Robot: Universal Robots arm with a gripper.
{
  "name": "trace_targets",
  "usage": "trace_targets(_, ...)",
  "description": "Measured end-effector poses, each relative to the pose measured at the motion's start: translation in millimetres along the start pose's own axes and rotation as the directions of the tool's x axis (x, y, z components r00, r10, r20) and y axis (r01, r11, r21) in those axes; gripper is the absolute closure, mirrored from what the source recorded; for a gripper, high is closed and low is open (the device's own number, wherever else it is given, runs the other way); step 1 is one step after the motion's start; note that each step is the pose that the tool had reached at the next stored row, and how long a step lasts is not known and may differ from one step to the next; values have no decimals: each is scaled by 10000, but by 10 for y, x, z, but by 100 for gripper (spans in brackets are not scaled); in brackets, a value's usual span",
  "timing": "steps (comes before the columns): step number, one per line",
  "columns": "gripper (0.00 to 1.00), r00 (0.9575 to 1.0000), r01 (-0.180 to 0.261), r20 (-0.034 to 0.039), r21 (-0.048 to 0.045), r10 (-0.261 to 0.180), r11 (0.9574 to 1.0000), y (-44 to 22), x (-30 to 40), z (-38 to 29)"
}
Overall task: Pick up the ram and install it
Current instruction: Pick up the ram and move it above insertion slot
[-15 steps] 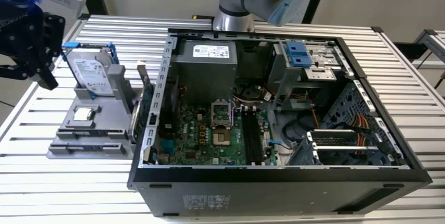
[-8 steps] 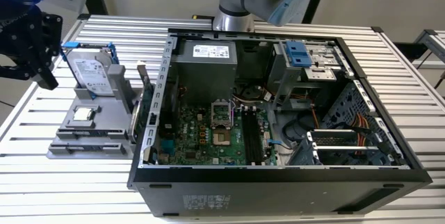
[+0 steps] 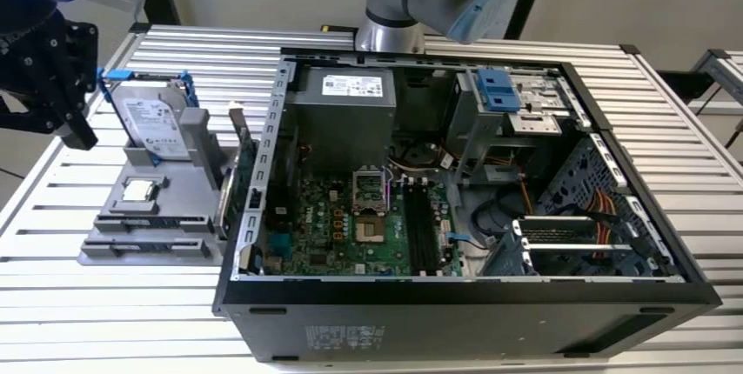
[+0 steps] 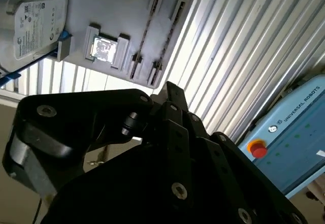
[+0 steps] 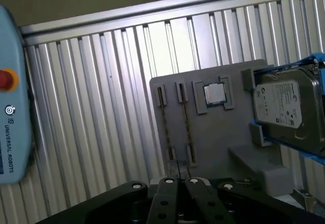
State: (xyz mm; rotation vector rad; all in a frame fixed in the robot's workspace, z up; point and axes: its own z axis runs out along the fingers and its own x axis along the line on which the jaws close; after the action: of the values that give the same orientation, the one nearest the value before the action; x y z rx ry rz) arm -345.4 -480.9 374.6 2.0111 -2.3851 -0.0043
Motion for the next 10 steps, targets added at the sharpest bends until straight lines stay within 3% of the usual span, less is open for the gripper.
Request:
trace_targets(5, 100, 9969, 792, -14, 11, -792, 9969, 0, 0, 0)
trace_targets(10, 100, 9874, 1584, -27, 21, -1584, 9874, 0, 0, 0)
